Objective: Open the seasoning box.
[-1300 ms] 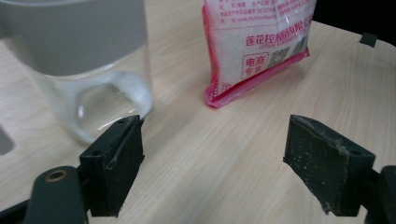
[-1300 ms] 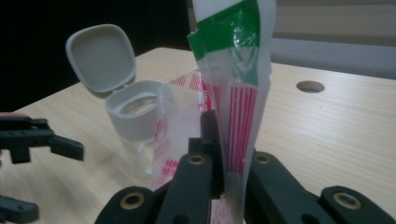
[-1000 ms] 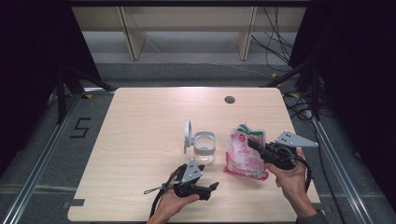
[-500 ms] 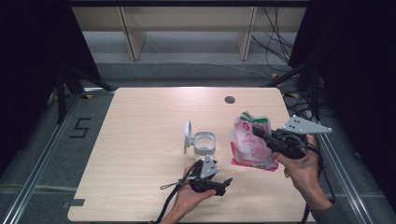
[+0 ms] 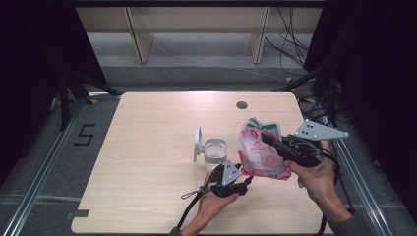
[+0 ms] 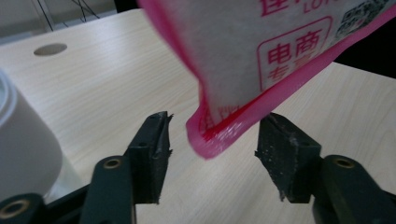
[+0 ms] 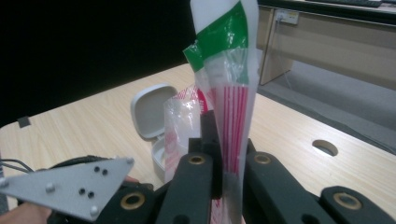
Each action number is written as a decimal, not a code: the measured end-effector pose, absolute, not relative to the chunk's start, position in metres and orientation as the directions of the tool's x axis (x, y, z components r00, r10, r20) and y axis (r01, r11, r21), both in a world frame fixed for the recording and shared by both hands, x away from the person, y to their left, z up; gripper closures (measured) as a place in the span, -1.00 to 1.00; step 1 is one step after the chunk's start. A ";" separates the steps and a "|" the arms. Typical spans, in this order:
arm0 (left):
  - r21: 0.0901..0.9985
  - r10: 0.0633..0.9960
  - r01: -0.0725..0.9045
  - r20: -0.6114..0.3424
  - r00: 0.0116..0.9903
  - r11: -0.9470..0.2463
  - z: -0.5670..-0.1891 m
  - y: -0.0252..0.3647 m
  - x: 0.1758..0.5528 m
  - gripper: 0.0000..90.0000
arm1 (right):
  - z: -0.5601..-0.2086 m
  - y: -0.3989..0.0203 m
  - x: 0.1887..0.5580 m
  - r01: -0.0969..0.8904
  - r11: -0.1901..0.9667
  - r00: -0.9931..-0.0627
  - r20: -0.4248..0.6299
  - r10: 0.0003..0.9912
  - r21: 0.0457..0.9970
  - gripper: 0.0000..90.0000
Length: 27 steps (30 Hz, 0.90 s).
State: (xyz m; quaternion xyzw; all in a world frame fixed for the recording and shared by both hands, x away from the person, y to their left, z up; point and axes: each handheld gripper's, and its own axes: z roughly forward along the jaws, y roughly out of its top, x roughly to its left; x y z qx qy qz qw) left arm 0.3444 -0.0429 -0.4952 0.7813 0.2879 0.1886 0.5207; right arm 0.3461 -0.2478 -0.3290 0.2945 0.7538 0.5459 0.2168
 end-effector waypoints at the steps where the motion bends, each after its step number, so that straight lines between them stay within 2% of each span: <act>1: 0.921 0.653 0.244 0.015 0.757 -0.304 -0.496 -0.046 0.346 -0.03 | -0.328 -0.246 0.347 0.242 0.214 -0.752 0.043 0.658 0.946 1.00; 4: 0.929 0.658 0.220 0.033 0.752 -0.298 -0.496 -0.049 0.345 0.17 | -0.326 -0.244 0.346 0.236 0.227 -0.746 0.027 0.665 0.945 1.00; 5: 0.933 0.663 0.202 0.050 0.747 -0.298 -0.496 -0.050 0.345 0.17 | -0.325 -0.242 0.346 0.242 0.236 -0.748 0.026 0.663 0.941 1.00; 6: 0.934 0.666 0.196 0.057 0.744 -0.299 -0.495 -0.050 0.345 0.29 | -0.325 -0.238 0.347 0.224 0.240 -0.738 0.003 0.675 0.945 1.00; 9: 0.948 0.680 0.198 0.025 0.733 -0.248 -0.498 -0.053 0.344 0.37 | -0.324 -0.236 0.349 0.226 0.250 -0.738 -0.002 0.675 0.941 1.00; 10: 0.941 0.684 0.190 0.056 0.727 -0.279 -0.498 -0.053 0.344 0.41 | -0.324 -0.234 0.350 0.233 0.238 -0.737 0.011 0.676 0.943 1.00; 12: 0.943 0.694 0.188 0.058 0.718 -0.274 -0.499 -0.054 0.344 0.47 | -0.323 -0.232 0.354 0.224 0.243 -0.743 0.004 0.669 0.944 1.00; 13: 0.947 0.713 0.215 0.019 0.701 -0.237 -0.501 -0.057 0.345 0.47 | -0.323 -0.227 0.359 0.211 0.261 -0.748 -0.016 0.663 0.942 1.00; 14: 0.947 0.713 0.215 0.019 0.701 -0.237 -0.501 -0.057 0.345 0.47 | -0.324 -0.224 0.361 0.223 0.247 -0.749 0.003 0.663 0.943 1.00; 16: 0.951 0.715 0.260 -0.067 0.696 -0.165 -0.503 -0.062 0.347 0.46 | -0.323 -0.219 0.364 0.220 0.267 -0.748 -0.014 0.663 0.938 1.00; 18: 0.954 0.710 0.268 -0.097 0.697 -0.132 -0.503 -0.063 0.348 0.47 | -0.323 -0.213 0.368 0.212 0.273 -0.748 -0.024 0.664 0.939 1.00; 27: 0.954 0.738 0.294 -0.153 0.657 -0.064 -0.501 -0.064 0.349 0.46 | -0.320 -0.196 0.378 0.206 0.281 -0.753 -0.032 0.658 0.937 1.00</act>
